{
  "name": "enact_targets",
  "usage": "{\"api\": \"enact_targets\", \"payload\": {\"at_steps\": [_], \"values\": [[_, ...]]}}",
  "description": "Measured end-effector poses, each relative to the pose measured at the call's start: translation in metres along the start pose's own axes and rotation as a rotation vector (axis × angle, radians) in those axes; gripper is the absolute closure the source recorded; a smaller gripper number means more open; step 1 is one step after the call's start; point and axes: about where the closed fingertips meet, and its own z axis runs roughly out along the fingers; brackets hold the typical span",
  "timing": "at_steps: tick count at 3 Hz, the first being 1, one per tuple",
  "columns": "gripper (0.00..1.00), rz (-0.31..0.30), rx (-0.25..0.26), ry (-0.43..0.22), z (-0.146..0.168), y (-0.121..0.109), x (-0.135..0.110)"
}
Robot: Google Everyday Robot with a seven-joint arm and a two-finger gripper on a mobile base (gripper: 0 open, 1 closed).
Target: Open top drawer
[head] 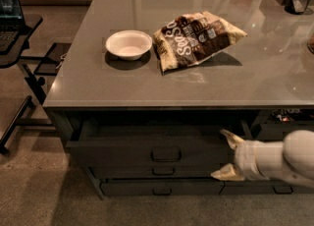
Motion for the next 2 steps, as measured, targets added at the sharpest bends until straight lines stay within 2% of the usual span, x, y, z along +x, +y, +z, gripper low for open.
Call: {"api": "enact_targets", "payload": {"at_steps": [2], "values": [[0.84,0.003,-0.004,-0.004,-0.0136,0.0018,-0.0048]]}}
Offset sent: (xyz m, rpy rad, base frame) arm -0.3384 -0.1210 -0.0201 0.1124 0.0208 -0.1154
